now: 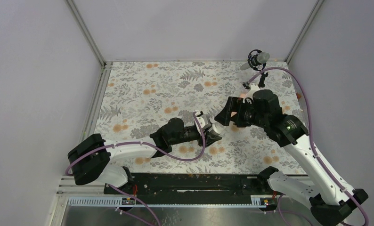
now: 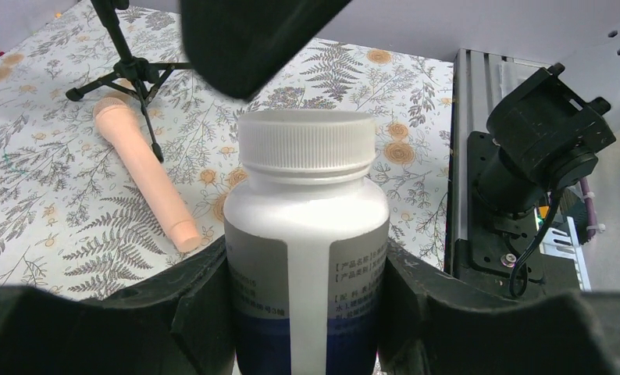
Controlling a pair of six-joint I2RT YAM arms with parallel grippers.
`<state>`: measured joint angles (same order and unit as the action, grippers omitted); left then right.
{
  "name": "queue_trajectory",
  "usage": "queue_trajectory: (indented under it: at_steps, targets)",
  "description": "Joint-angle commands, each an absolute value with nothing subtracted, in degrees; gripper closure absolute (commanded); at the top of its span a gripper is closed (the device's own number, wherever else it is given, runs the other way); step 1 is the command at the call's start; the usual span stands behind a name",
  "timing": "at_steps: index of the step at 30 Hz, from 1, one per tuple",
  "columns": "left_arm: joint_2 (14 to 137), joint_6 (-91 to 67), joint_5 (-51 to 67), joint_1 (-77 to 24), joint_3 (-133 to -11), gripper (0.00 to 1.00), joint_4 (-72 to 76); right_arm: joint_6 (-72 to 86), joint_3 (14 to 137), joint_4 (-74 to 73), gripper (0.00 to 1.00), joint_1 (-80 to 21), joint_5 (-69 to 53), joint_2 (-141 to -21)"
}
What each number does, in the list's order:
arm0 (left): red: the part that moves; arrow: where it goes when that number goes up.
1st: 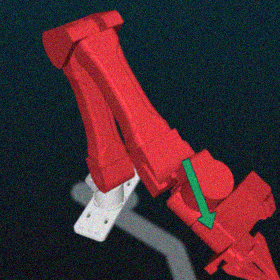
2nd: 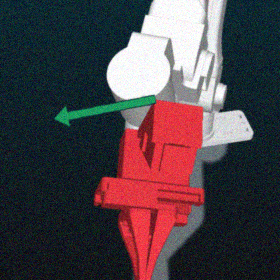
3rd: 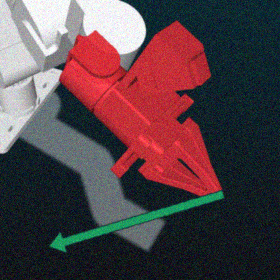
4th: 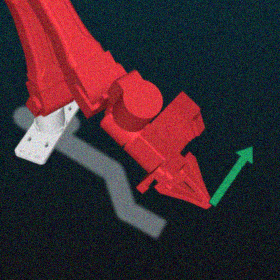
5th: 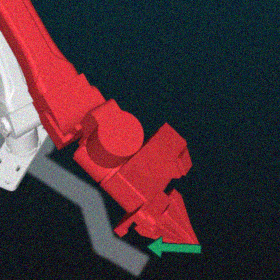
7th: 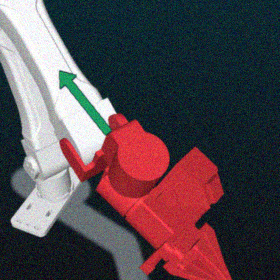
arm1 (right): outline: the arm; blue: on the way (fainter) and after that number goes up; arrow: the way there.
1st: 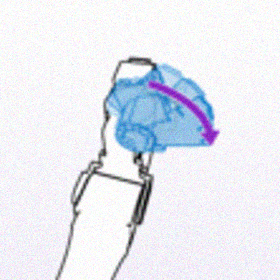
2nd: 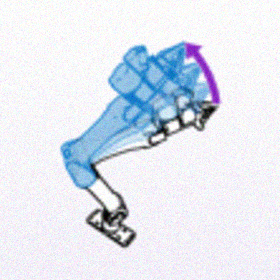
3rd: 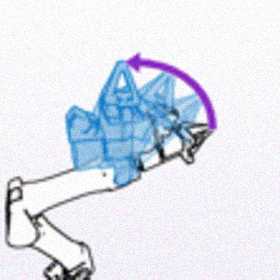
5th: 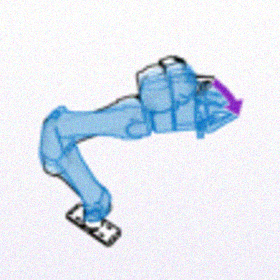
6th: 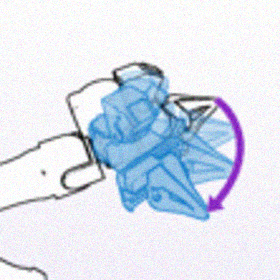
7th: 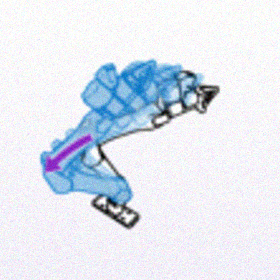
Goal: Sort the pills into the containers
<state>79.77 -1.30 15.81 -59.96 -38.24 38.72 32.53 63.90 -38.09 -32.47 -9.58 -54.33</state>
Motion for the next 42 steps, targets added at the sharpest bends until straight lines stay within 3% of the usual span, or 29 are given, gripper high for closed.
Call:
queue_trajectory:
  at_steps: [1, 4, 8, 12, 21, 30, 36, 42]
  targets:
    - [77.88, -0.97, 17.04, -60.12, -39.21, 1.0, 43.75, 23.92, 67.96, -37.39, 0.06, -32.21, -16.4, -51.63]
    - [77.41, -0.81, 20.03, -60.13, -39.32, 1.0, 43.44, 15.6, 69.65, -41.69, 0.04, -32.26, -25.11, -52.11]
    - [76.74, -0.44, 24.44, -60.13, -39.75, 1.0, 42.09, 9.05, 71.23, -48.56, 0.05, -32.26, -26.52, -53.34]
    - [75.94, -0.48, 27.45, -60.14, -39.73, 1.0, 41.54, 6.22, 71.47, -50.76, 0.14, -32.26, -26.52, -53.77]
    - [75.65, -0.44, 30.82, -60.14, -39.97, 1.0, 42.21, 9.64, 69.77, -46.99, 0.28, -32.24, -23.88, -55.62]
    - [75.17, -0.55, 30.06, -60.13, -39.44, 1.0, 43.22, 15.59, 70.4, -43.13, 0.29, -32.24, -15.26, -61.84]
    - [75.22, -0.44, 28.16, -60.13, -39.38, 1.0, 42.01, 18.21, 72.04, -43.24, 0.27, -32.16, -12.32, -60.57]
    - [75.48, -0.44, 26.76, -60.12, -39.69, 1.0, 40.48, 16.78, 71.79, -44.45, 0.08, -31.56, -18.88, -55.5]
